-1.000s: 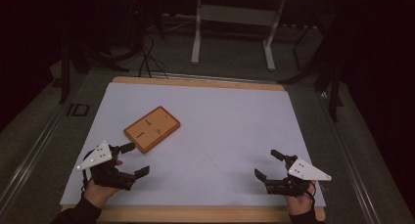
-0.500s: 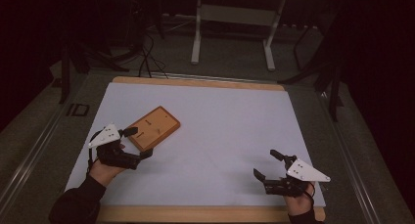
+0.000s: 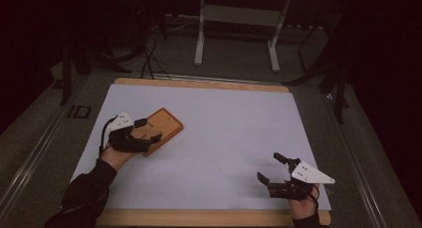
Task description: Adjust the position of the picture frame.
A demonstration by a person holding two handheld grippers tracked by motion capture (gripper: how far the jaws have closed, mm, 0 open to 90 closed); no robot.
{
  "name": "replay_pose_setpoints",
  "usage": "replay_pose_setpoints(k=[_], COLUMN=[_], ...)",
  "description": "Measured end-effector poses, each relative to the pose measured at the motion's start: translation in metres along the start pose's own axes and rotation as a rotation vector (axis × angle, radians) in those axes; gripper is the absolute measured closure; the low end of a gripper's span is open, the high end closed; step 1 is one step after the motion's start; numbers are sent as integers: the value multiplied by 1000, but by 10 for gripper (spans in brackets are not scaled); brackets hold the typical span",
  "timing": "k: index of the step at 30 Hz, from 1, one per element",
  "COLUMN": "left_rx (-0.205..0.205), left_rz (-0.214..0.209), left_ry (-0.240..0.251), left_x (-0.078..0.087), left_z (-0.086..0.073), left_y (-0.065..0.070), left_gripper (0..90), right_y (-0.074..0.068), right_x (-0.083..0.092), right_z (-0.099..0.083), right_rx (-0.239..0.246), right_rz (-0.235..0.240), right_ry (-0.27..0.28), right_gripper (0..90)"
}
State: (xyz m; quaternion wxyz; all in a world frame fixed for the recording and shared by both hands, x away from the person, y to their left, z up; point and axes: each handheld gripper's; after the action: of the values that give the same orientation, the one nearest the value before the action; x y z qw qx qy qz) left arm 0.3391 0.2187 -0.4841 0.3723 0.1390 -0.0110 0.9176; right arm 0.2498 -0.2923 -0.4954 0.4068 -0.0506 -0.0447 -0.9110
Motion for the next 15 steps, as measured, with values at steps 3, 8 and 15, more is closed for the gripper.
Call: replay_pose_setpoints(k=[3,8,15], left_rx=[8,36,49], left_rz=[3,21,34], left_ry=[-27,-86,-147], left_x=[-11,-29,-44], left_z=[-5,-16,-27], left_y=[-5,-13,-21], left_gripper=[176,313,463], right_y=[-1,0,2], right_x=[-1,0,0], right_z=[0,-1,-3], right_rx=[5,-9,-24], right_rz=[9,21,24], right_ry=[-5,-9,-14], right_gripper=[112,113,113])
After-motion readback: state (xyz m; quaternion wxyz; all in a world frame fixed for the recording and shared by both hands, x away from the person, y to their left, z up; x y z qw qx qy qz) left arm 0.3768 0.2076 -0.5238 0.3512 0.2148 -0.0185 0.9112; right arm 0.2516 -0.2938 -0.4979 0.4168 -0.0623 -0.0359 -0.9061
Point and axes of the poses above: each handheld gripper's, and its own axes: x roughly backward along the jaws, z roughly out of its top, y roughly to its right, and after that the axes turned 9 degrees about y, right-handed
